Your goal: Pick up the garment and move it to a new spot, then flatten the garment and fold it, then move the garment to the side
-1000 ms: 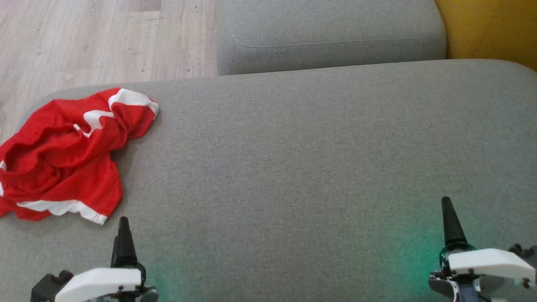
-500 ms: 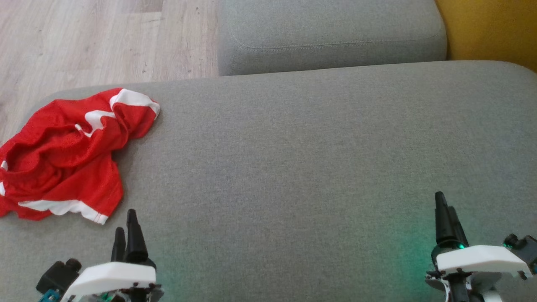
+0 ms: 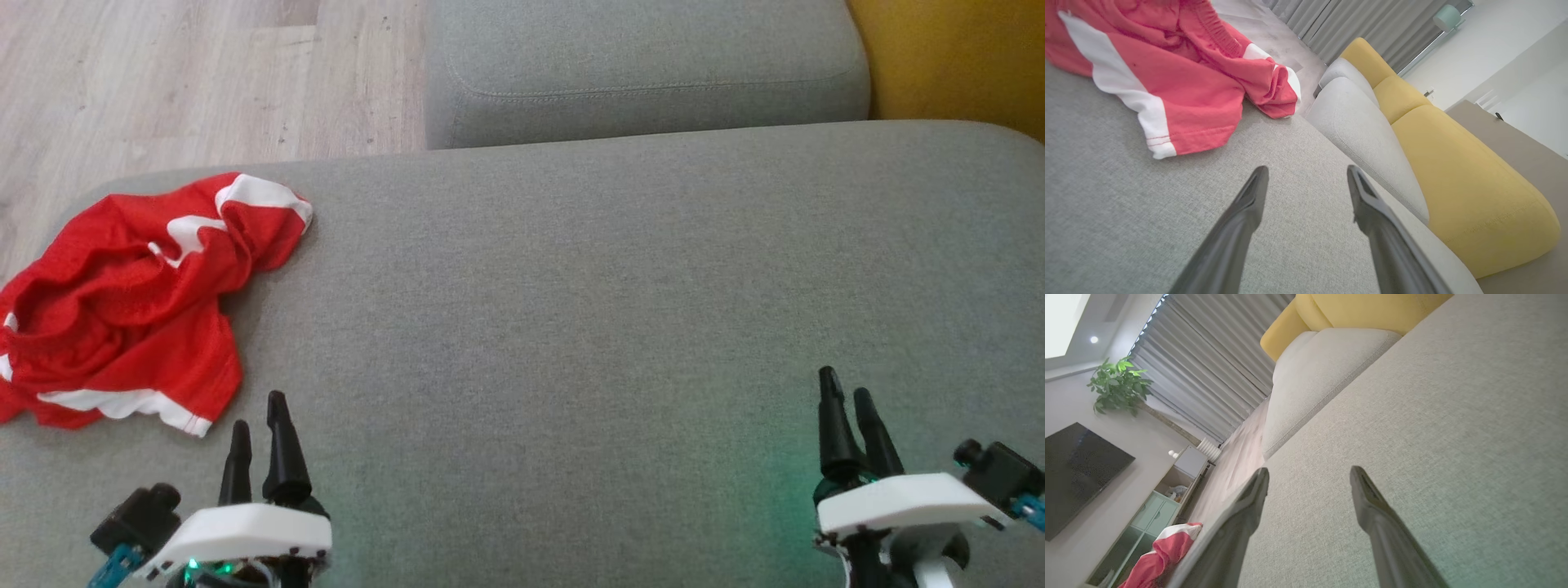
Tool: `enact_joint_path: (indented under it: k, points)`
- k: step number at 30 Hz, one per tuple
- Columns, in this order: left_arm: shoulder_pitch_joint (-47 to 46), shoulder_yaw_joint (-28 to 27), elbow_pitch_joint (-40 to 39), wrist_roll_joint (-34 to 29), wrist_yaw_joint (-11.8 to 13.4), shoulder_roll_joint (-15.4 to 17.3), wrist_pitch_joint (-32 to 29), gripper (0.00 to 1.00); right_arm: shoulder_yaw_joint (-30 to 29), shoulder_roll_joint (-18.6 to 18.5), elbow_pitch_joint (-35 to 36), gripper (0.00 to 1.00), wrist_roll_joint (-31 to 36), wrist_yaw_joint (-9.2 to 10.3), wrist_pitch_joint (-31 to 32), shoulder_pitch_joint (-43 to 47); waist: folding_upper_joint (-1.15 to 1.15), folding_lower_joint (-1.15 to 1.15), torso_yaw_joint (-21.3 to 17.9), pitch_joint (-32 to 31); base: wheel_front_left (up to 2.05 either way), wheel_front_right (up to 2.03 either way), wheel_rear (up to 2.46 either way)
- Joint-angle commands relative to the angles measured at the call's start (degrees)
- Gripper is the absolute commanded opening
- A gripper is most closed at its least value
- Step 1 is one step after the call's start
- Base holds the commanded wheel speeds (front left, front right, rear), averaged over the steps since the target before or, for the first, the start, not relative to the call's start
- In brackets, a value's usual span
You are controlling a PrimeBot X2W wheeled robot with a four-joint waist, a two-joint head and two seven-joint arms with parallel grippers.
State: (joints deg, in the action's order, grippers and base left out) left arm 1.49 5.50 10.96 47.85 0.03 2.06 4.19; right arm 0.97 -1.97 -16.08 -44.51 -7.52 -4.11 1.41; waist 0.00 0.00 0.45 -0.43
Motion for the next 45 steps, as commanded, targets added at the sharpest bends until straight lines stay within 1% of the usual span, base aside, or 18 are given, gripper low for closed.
enact_joint_path:
  k: [1, 28, 34, 38, 45]
  points:
    - [-2.42, -0.44, -2.48, -2.19, 0.35, 0.52, 0.76, 1.00, 1.23, -0.56, 2.58, 1.00, 2.28, 0.02, -0.79, -3.07, 0.00, 0.00, 0.02, -0.04, 0.00, 0.00, 0.00]
    - [-2.35, 3.35, -6.50, -21.90, 3.04, 0.65, 5.30, 1.00, 5.50, -0.71, 4.66, 1.00, 23.62, 0.02, -5.35, -3.50, 0.00, 0.00, 0.41, -0.11, 0.00, 0.00, 0.00]
    - [-2.34, 3.61, -6.66, -26.89, 2.76, 0.83, 6.31, 1.00, 5.91, -0.75, 5.10, 1.00, 28.39, 0.02, -6.37, -3.69, 0.00, 0.00, 0.47, 0.06, 0.00, 0.00, 0.00]
    - [-2.30, 3.55, -6.81, -28.96, 2.76, 0.84, 6.82, 1.00, 5.56, -0.77, 5.49, 1.00, 30.19, 0.03, -6.87, -3.68, 0.00, 0.00, 0.46, 0.11, 0.00, 0.00, 0.00]
    - [-2.36, 4.30, -7.24, -34.29, 2.67, 0.85, 7.99, 1.00, 4.73, -0.81, 5.16, 1.00, 35.47, 0.03, -8.06, -3.63, 0.00, 0.00, 0.47, 0.15, 0.00, 0.00, 0.00]
